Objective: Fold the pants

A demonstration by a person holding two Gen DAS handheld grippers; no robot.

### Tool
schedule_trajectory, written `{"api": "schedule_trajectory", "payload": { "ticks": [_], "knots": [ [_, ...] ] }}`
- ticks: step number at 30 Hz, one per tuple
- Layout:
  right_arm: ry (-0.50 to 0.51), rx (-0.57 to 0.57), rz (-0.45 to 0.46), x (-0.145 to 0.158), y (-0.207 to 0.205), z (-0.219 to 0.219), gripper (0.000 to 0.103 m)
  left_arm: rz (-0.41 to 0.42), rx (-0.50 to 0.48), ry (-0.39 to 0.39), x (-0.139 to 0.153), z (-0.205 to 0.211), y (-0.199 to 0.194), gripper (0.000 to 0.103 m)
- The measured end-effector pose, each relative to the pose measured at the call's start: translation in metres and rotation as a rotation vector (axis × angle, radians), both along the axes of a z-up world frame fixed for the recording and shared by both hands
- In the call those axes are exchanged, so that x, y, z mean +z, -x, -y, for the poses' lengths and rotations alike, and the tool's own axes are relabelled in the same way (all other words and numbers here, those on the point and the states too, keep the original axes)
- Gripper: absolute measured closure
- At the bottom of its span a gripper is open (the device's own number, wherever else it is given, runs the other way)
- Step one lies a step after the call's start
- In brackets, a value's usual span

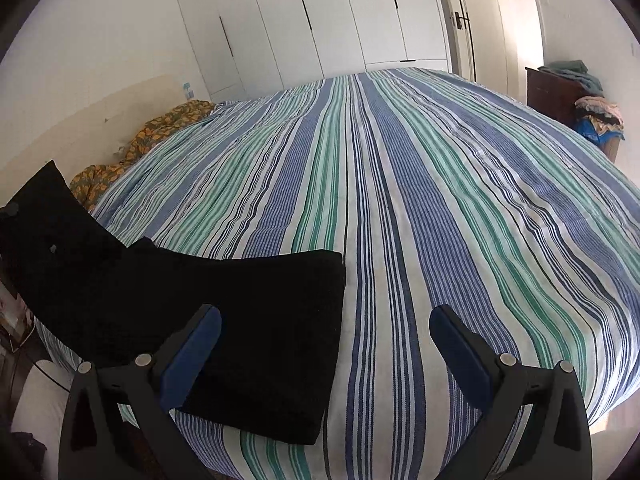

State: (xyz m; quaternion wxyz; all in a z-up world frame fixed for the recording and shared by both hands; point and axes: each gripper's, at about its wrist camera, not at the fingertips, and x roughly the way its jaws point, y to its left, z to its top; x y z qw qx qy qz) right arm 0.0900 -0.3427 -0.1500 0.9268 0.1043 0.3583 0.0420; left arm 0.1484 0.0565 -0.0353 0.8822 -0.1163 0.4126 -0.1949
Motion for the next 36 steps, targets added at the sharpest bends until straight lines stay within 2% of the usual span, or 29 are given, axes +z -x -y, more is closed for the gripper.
{"api": "schedule_trajectory", "payload": {
  "ticks": [2,4,7,8,10,12,14,16,17,19,20,21,23,24,26,29,33,34,36],
  "knots": [
    [-0.030,-0.031,0.008,0.002,0.003,0.010,0.000,-0.046,-0.080,-0.036,-0.030,0.059,-0.005,0.088],
    [-0.066,-0.063,0.013,0.002,0.006,0.021,0.000,-0.099,-0.147,-0.110,-0.072,0.112,-0.012,0.085],
    [-0.121,-0.111,0.022,0.004,0.009,0.038,0.000,-0.184,-0.220,-0.225,-0.119,0.155,-0.013,0.084],
    [-0.143,-0.123,0.026,0.004,0.011,0.043,0.000,-0.196,-0.219,-0.226,-0.120,0.157,-0.009,0.084],
    [-0.205,-0.132,0.035,0.005,0.013,0.053,0.000,-0.172,-0.226,-0.136,-0.100,0.142,0.004,0.075],
    [-0.274,-0.119,0.034,0.005,0.014,0.059,0.000,-0.101,-0.184,-0.091,-0.067,0.117,0.014,0.043],
    [-0.327,-0.086,0.021,0.003,0.012,0.060,0.000,-0.002,-0.091,-0.086,-0.039,0.077,0.019,0.033],
    [-0.352,-0.031,0.000,0.002,0.006,0.051,0.000,0.030,0.016,-0.117,-0.027,0.042,0.012,0.033],
    [-0.371,0.011,-0.013,0.001,0.001,0.043,0.000,0.024,0.076,-0.146,-0.030,0.025,0.007,0.035],
    [-0.452,0.113,-0.046,0.000,-0.009,0.026,0.000,-0.016,0.165,-0.219,-0.052,-0.003,0.000,0.053],
    [-0.488,0.159,-0.071,0.000,-0.015,0.016,0.000,-0.055,0.185,-0.253,-0.069,-0.010,-0.004,0.072],
    [-0.522,0.205,-0.110,-0.002,-0.023,0.005,0.000,-0.104,0.181,-0.273,-0.089,-0.014,-0.007,0.087],
    [-0.575,0.267,-0.219,-0.011,-0.042,-0.015,0.000,-0.195,0.124,-0.280,-0.130,-0.007,-0.002,0.099],
    [-0.589,0.283,-0.274,-0.016,-0.051,-0.024,0.000,-0.201,0.098,-0.282,-0.144,0.000,0.004,0.099],
    [-0.594,0.307,-0.388,-0.030,-0.068,-0.039,0.011,-0.162,0.087,-0.302,-0.152,0.011,0.014,0.099],
    [-0.523,0.344,-0.475,-0.042,-0.088,-0.059,0.020,-0.150,0.085,-0.279,-0.146,0.010,0.019,0.100],
    [-0.484,0.416,-0.573,-0.058,-0.104,-0.088,0.025,-0.141,0.081,-0.260,-0.145,0.006,0.019,0.099],
    [-0.487,0.448,-0.602,-0.062,-0.107,-0.097,0.030,-0.136,0.081,-0.261,-0.144,0.006,0.021,0.099],
    [-0.488,0.488,-0.635,-0.070,-0.111,-0.113,0.059,-0.137,0.081,-0.267,-0.139,0.005,0.024,0.099]
  ]
}}
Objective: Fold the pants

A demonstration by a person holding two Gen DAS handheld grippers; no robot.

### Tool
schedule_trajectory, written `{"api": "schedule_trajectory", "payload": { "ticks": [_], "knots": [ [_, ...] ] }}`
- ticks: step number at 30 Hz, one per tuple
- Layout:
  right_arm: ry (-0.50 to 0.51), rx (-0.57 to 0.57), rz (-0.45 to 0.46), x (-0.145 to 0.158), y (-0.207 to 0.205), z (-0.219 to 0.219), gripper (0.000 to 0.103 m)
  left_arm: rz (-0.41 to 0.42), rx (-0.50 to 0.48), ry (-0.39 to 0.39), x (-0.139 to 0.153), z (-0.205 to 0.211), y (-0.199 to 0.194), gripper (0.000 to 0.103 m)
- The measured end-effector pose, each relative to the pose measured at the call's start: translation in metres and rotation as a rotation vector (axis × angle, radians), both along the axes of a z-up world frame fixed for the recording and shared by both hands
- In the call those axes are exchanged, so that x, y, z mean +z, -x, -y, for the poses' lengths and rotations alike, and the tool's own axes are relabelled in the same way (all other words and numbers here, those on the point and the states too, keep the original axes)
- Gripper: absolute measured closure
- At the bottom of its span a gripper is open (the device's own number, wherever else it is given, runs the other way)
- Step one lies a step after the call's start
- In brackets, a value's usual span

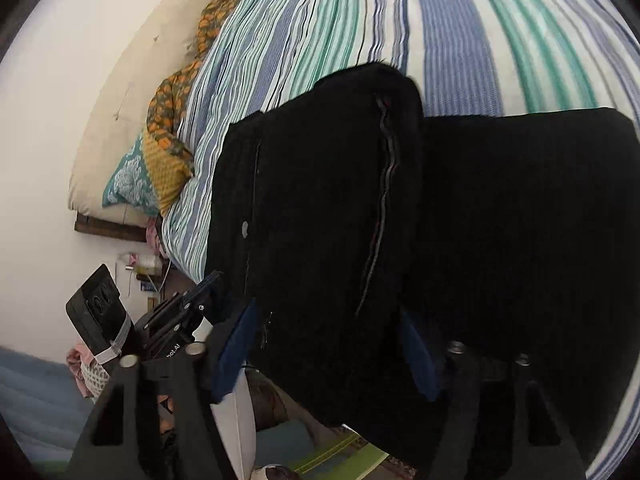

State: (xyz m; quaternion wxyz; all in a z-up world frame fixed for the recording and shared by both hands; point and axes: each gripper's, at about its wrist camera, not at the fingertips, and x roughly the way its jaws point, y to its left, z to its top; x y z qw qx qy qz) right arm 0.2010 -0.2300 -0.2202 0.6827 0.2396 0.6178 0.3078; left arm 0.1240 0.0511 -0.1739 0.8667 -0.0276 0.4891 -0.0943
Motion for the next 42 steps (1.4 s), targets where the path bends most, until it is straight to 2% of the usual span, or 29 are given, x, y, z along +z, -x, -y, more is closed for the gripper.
{"api": "schedule_trajectory", "payload": {
  "ticks": [1,2,4,5,6,7,11,14,18,21,23,24,25,26,28,30,32,34,36,38,40,42],
  "knots": [
    [0.009,-0.004,-0.001,0.000,0.001,-0.003,0.071,0.001,-0.001,0.007,0.007,-0.002,0.001,0.097],
    [0.007,-0.016,0.014,0.004,0.002,-0.004,0.079,0.012,0.000,0.018,0.016,-0.003,0.003,0.091],
    [-0.038,-0.028,0.076,0.023,0.007,-0.001,0.082,0.061,0.008,0.032,0.039,-0.005,0.007,0.075],
    [-0.058,-0.034,0.107,0.035,0.009,0.001,0.083,0.092,0.010,0.035,0.052,-0.006,0.010,0.064],
    [-0.071,-0.040,0.140,0.049,0.012,0.005,0.083,0.121,0.010,0.041,0.063,-0.006,0.011,0.057],
    [-0.079,-0.046,0.172,0.064,0.014,0.010,0.084,0.146,0.008,0.049,0.074,-0.006,0.013,0.056],
    [-0.088,-0.094,0.255,0.105,0.019,0.043,0.084,0.175,-0.011,0.093,0.095,0.000,0.010,0.054],
    [-0.046,-0.129,0.261,0.111,0.022,0.075,0.084,0.161,-0.026,0.094,0.090,0.008,0.007,0.054],
    [0.013,-0.187,0.161,0.075,0.033,0.114,0.084,0.108,-0.042,0.059,0.066,0.016,0.003,0.054],
    [0.133,-0.182,0.091,0.031,0.040,0.120,0.082,0.049,-0.067,-0.030,0.041,0.029,0.002,0.054],
    [0.136,-0.213,0.093,0.017,0.042,0.125,0.073,0.018,-0.069,-0.063,0.033,0.028,0.005,0.054],
    [0.117,-0.234,0.096,0.019,0.042,0.127,0.068,0.017,-0.064,-0.052,0.034,0.026,0.007,0.054],
    [0.123,-0.247,0.100,0.023,0.040,0.128,0.058,0.025,-0.057,-0.034,0.037,0.022,0.008,0.054],
    [0.161,-0.253,0.120,0.032,0.039,0.131,0.052,0.039,-0.048,-0.020,0.043,0.019,0.009,0.054],
    [0.276,-0.254,0.233,0.064,0.041,0.136,0.053,0.061,-0.037,-0.016,0.051,0.019,0.007,0.054],
    [0.309,-0.239,0.341,0.094,0.045,0.133,0.052,0.073,-0.037,-0.012,0.054,0.022,0.001,0.054],
    [0.259,-0.192,0.416,0.114,0.051,0.124,0.053,0.078,-0.049,-0.010,0.053,0.030,-0.002,0.054],
    [0.222,-0.121,0.464,0.121,0.060,0.099,0.053,0.086,-0.079,-0.026,0.047,0.041,-0.002,0.054],
    [0.228,-0.060,0.444,0.105,0.066,0.073,0.053,0.038,-0.123,-0.075,0.028,0.053,-0.001,0.055],
    [0.296,-0.022,0.355,0.069,0.070,0.065,0.052,-0.038,-0.164,-0.128,0.003,0.061,0.003,0.061],
    [0.333,-0.001,0.320,0.050,0.081,0.072,0.053,-0.012,-0.183,-0.160,0.006,0.062,0.012,0.061],
    [0.312,0.001,0.332,0.063,0.083,0.076,0.054,0.000,-0.159,-0.110,0.023,0.054,0.009,0.057]
  ]
}}
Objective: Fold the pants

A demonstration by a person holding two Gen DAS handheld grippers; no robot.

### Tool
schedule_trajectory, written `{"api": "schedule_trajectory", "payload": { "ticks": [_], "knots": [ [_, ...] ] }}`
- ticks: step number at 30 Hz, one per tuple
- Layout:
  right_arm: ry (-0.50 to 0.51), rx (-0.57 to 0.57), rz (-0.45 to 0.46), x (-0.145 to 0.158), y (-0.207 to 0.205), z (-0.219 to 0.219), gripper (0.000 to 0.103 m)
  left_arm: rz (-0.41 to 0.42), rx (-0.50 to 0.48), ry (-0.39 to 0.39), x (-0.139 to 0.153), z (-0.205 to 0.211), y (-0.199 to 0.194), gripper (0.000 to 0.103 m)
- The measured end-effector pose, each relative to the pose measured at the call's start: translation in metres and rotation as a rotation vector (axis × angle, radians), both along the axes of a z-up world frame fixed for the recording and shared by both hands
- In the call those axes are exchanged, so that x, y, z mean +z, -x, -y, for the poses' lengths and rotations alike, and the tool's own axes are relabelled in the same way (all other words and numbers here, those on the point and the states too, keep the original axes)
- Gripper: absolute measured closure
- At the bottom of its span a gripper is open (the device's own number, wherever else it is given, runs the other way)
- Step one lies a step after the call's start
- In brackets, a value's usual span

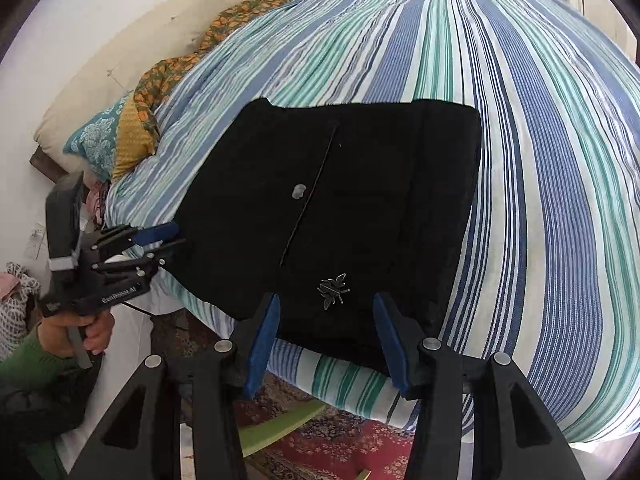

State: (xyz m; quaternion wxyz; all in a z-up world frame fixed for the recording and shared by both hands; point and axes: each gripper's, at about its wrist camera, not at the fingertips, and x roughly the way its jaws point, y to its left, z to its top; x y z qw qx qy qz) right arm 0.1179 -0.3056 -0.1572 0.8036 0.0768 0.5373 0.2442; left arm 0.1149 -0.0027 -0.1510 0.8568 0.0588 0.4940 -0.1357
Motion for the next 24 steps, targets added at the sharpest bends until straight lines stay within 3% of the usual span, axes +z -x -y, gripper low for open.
{"api": "schedule_trajectory", "payload": {
  "ticks": [3,5,7,11,13,16,19,24],
  "knots": [
    [-0.009,-0.023,0.070,0.036,-0.022,0.010,0.054,0.047,0.079,0.058,0.021,-0.013,-0.021,0.035],
    [-0.011,-0.045,0.116,0.052,-0.043,0.016,0.054,0.071,0.111,0.065,0.024,-0.017,-0.039,0.034],
    [-0.041,-0.064,0.135,0.053,-0.066,0.017,0.054,0.013,0.125,0.080,0.012,-0.019,-0.058,0.034],
    [-0.040,-0.154,-0.005,0.002,-0.105,0.021,0.054,-0.129,0.130,0.025,-0.031,-0.019,-0.072,0.033],
    [-0.004,-0.176,-0.058,-0.022,-0.108,0.018,0.055,-0.107,0.142,0.065,-0.029,-0.028,-0.061,0.033],
    [-0.076,-0.216,-0.017,-0.011,-0.087,0.031,0.054,-0.081,0.165,0.116,-0.018,-0.047,-0.047,0.030],
    [-0.183,-0.269,-0.026,0.002,-0.061,0.061,0.044,-0.094,0.202,0.187,-0.022,-0.073,-0.047,0.021],
    [-0.327,-0.261,-0.197,-0.024,-0.046,0.078,0.043,-0.256,0.221,0.369,-0.054,-0.087,-0.063,0.020]
  ]
}}
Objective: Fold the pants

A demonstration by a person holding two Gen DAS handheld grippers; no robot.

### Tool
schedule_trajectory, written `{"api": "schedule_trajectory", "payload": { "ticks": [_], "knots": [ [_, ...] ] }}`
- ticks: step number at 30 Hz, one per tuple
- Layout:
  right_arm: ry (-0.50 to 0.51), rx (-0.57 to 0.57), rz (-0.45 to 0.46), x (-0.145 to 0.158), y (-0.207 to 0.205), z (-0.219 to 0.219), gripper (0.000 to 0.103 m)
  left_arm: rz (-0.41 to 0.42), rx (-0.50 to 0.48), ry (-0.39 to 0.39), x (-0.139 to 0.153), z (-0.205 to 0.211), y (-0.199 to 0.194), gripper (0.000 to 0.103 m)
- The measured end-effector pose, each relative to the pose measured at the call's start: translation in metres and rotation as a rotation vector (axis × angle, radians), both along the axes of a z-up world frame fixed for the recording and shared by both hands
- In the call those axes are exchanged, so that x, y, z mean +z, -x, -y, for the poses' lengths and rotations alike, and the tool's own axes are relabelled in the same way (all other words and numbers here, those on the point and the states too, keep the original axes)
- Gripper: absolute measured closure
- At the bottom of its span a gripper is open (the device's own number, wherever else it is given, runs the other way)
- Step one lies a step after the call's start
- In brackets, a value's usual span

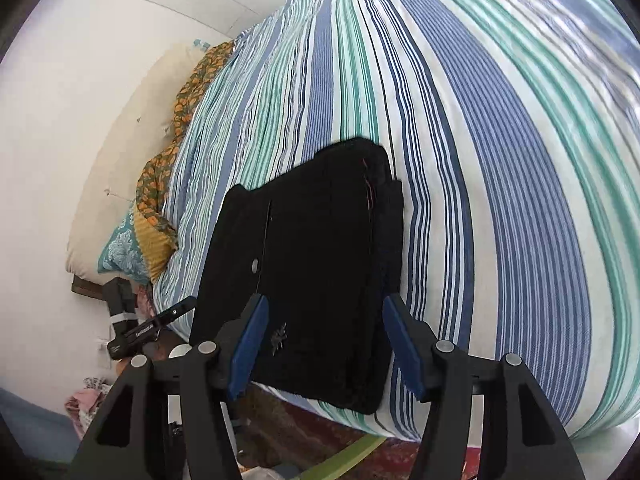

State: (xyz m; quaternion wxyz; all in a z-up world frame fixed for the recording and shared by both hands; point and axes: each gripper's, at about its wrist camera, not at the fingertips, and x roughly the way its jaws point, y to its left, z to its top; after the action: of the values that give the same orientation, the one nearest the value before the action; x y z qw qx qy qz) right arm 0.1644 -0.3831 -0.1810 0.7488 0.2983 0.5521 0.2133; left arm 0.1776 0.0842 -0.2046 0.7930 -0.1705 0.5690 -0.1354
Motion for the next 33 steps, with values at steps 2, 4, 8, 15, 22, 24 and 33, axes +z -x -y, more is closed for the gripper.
{"api": "schedule_trajectory", "payload": {
  "ticks": [2,4,8,15,22,24,33],
  "knots": [
    [0.032,0.023,-0.032,-0.014,-0.002,-0.005,0.043,-0.034,-0.020,0.062,-0.009,0.006,-0.006,0.018],
    [0.015,0.032,-0.058,-0.032,-0.008,-0.014,0.041,-0.056,-0.050,0.102,-0.016,0.017,-0.012,0.017],
    [-0.137,0.008,-0.094,-0.055,-0.021,-0.022,0.040,-0.084,-0.071,0.117,-0.018,0.040,-0.016,0.053],
    [-0.144,0.092,0.047,-0.003,-0.016,-0.040,0.067,0.112,-0.108,0.089,0.059,0.049,-0.012,0.081],
    [-0.065,0.137,0.227,0.062,-0.060,-0.065,0.068,0.252,-0.072,0.042,0.104,0.038,-0.061,0.081],
    [-0.047,0.132,0.259,0.071,-0.078,-0.069,0.068,0.269,-0.062,0.012,0.102,0.035,-0.074,0.079],
    [0.446,0.088,0.269,0.064,-0.097,-0.070,0.051,0.342,-0.013,-0.463,0.066,0.037,-0.044,0.025]
  ]
}}
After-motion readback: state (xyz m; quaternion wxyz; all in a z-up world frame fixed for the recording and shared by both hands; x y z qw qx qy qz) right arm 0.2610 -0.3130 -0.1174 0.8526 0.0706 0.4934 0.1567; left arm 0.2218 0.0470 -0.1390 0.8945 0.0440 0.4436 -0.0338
